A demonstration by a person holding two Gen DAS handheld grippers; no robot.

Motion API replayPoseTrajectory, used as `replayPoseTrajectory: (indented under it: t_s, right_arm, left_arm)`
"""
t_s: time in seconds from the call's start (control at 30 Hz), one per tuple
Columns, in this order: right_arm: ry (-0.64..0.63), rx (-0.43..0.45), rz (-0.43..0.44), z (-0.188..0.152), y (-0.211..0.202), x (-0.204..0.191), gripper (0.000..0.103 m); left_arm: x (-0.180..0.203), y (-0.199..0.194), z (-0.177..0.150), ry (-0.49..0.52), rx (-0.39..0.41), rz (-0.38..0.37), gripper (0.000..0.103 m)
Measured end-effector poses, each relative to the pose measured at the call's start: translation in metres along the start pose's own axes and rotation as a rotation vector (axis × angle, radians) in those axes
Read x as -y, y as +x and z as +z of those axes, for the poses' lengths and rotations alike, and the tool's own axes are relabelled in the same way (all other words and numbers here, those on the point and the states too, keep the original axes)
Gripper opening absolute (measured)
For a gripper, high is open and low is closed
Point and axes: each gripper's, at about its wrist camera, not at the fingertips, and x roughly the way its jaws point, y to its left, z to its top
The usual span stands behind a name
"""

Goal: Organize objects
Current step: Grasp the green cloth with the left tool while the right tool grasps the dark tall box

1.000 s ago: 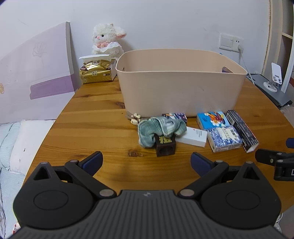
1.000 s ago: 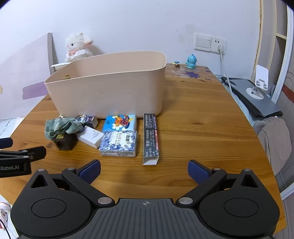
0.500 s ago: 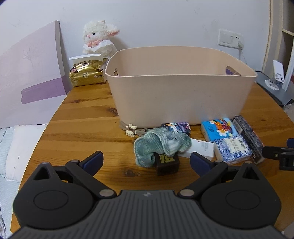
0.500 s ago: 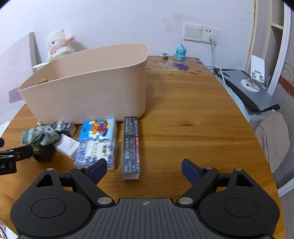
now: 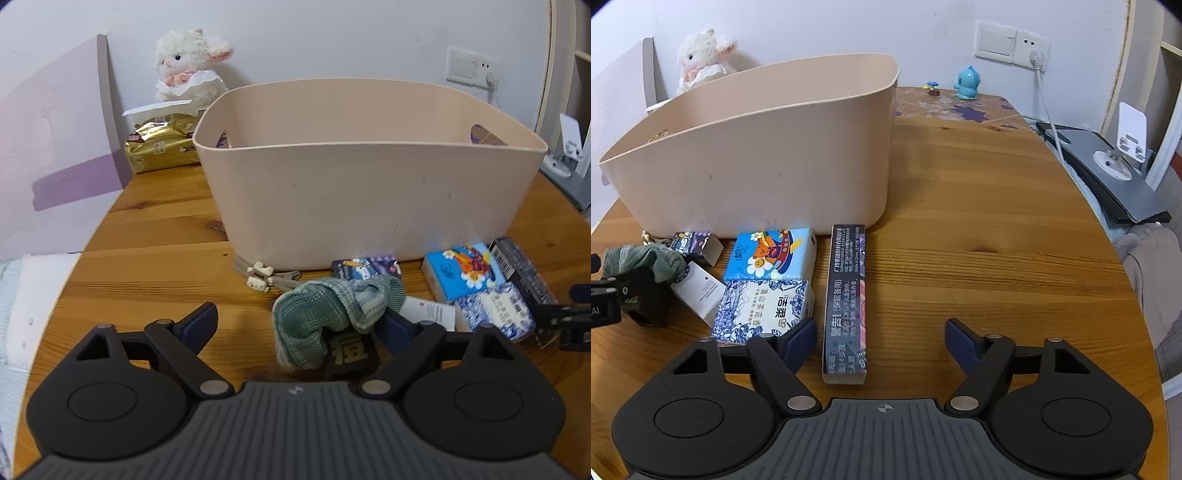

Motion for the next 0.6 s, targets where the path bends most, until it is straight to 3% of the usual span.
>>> replayPoseTrajectory:
  t_s: [0.03, 0.13, 0.2, 0.27, 0.47, 0.6]
  right_arm:
    - [0.0, -0.004, 0.004, 0.001, 0.003, 0.0, 0.069]
    - [-0.002, -0.009, 0.017, 0.006, 0.007, 0.001, 0.046]
    - [-0.003, -0.011, 0.032, 0.008, 0.007, 0.0, 0.028]
    - [-0.004, -0.013, 0.053, 0.009, 0.007, -0.001, 0.021]
    - [-0.006, 0.001, 0.088, 0.004, 0.003, -0.001, 0.021]
    - [0.012, 0.033, 0.108, 0.003, -0.008, 0.005, 0.021]
  left_arm:
    - [-0.001, 0.001, 0.001, -0.007, -0.002, -0.011, 0.082]
    - [-0.003, 0.003, 0.005, -0.022, -0.006, -0.041, 0.072]
    - [-0.003, 0.005, 0.007, -0.026, -0.003, -0.055, 0.059]
    - [-0.004, 0.005, 0.008, -0.031, -0.001, -0.068, 0.052]
    - [-0.008, 0.004, 0.009, -0.059, 0.01, -0.101, 0.023]
    - [-0.014, 0.0, 0.009, -0.08, 0.009, -0.106, 0.019]
